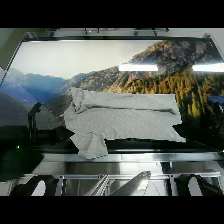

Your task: Fold the shirts.

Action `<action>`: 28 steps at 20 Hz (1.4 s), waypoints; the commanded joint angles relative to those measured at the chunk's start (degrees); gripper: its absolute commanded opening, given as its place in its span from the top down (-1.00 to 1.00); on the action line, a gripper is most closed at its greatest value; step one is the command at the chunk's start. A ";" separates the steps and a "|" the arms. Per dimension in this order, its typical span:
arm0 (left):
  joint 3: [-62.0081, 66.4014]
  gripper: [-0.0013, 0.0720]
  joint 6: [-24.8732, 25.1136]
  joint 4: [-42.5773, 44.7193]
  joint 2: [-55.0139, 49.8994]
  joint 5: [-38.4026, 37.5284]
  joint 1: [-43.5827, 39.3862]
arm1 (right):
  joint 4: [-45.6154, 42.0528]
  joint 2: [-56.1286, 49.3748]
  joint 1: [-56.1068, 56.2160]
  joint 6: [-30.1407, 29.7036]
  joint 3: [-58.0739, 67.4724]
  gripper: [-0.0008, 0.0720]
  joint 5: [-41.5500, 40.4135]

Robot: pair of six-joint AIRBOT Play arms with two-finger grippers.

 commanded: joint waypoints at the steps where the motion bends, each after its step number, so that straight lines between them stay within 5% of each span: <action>1: -9.01 -0.30 -2.99 -0.20 10.40 -2.60 3.48 | -1.64 5.44 -0.17 11.50 -3.37 -0.10 -1.40; 6: -10.80 -0.30 -6.14 0.22 10.60 -0.07 8.85 | -10.12 0.90 -0.26 22.75 -1.88 -0.09 -3.06; 17: -10.91 -0.30 -8.13 0.37 4.85 -0.92 10.36 | -10.25 2.75 -0.24 22.88 -0.50 -0.08 -1.84; 23: -10.78 -0.30 -2.21 -8.22 -11.37 -11.87 -1.49 | -10.25 2.91 -0.24 22.86 0.57 -0.07 -1.84; 28: -5.60 -0.30 -2.21 -10.69 -22.84 -17.31 -14.71 | -10.43 2.84 -1.95 24.15 0.87 -0.07 -1.90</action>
